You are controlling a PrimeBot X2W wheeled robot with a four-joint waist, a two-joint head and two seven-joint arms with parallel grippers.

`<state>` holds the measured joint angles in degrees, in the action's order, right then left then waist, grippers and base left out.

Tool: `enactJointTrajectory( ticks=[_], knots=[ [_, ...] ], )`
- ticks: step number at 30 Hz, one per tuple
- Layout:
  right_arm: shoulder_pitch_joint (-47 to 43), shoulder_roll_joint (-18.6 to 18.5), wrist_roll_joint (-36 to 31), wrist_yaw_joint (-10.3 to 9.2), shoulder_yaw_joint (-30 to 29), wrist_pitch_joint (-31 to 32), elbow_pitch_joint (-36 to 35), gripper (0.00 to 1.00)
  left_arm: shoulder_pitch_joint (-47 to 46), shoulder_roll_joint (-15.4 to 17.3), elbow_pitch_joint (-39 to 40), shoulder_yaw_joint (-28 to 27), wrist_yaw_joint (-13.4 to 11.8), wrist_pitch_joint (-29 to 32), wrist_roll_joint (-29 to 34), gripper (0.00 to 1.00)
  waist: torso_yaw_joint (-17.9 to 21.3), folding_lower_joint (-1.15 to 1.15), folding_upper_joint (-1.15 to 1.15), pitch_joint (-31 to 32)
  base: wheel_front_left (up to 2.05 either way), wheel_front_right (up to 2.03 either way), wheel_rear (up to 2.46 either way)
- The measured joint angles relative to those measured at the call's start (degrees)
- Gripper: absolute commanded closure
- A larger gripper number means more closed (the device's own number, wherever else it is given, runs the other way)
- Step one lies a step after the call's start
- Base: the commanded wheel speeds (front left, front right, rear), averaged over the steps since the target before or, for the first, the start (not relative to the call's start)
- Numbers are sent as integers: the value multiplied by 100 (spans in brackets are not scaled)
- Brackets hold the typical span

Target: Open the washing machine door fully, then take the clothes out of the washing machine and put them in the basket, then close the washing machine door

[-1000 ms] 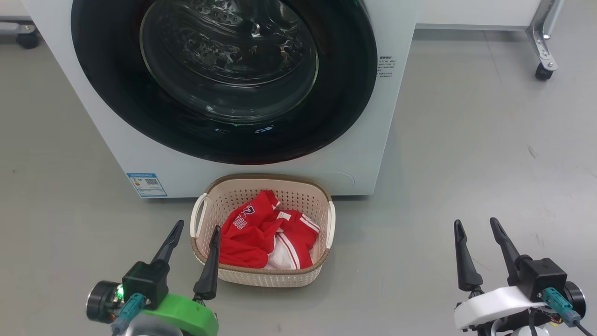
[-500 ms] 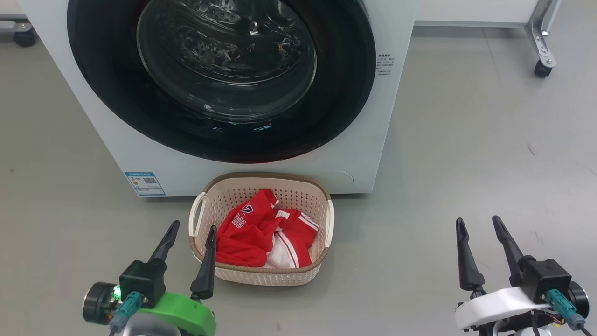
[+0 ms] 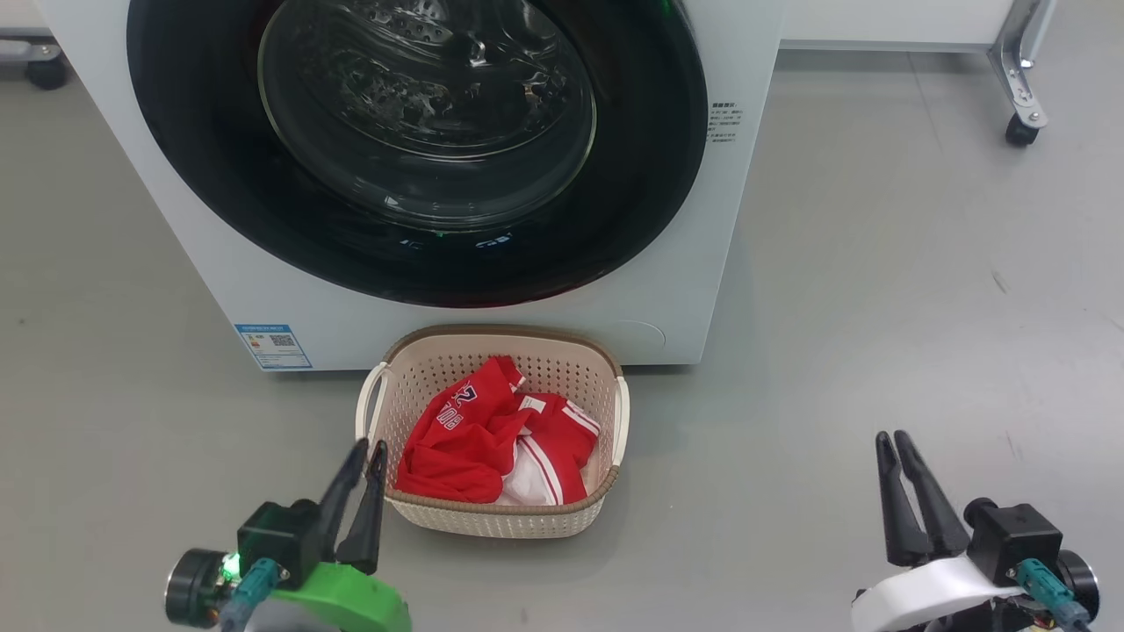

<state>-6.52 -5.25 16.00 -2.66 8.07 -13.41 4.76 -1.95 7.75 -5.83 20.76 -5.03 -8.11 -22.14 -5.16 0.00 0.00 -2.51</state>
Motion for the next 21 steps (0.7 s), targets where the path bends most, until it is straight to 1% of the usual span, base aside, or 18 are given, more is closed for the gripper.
enactJointTrajectory(
  ticks=[5, 10, 16, 21],
  knots=[
    [-109, 74, 27, 5, 26, 5, 207, 100, 162, -53, -204, 40, 7, 0, -25, 100, 3, 0, 0, 0, 0, 0, 0],
    [-113, 78, 286, 25, 32, 5, 204, 100, 201, -86, -177, 13, 42, -2, -274, 100, 28, 0, 0, 8, 0, 0, 0],
    [-113, 93, 780, 103, 18, 60, 189, 100, 202, -108, -143, -82, 131, 24, -804, 100, 68, 0, 0, 25, 0, 0, 0],
    [-104, 115, 1312, 152, -63, 156, 187, 100, 202, -125, -144, -225, 153, 100, -1209, 100, 93, 0, 0, 34, 0, 0, 0]
  ],
)
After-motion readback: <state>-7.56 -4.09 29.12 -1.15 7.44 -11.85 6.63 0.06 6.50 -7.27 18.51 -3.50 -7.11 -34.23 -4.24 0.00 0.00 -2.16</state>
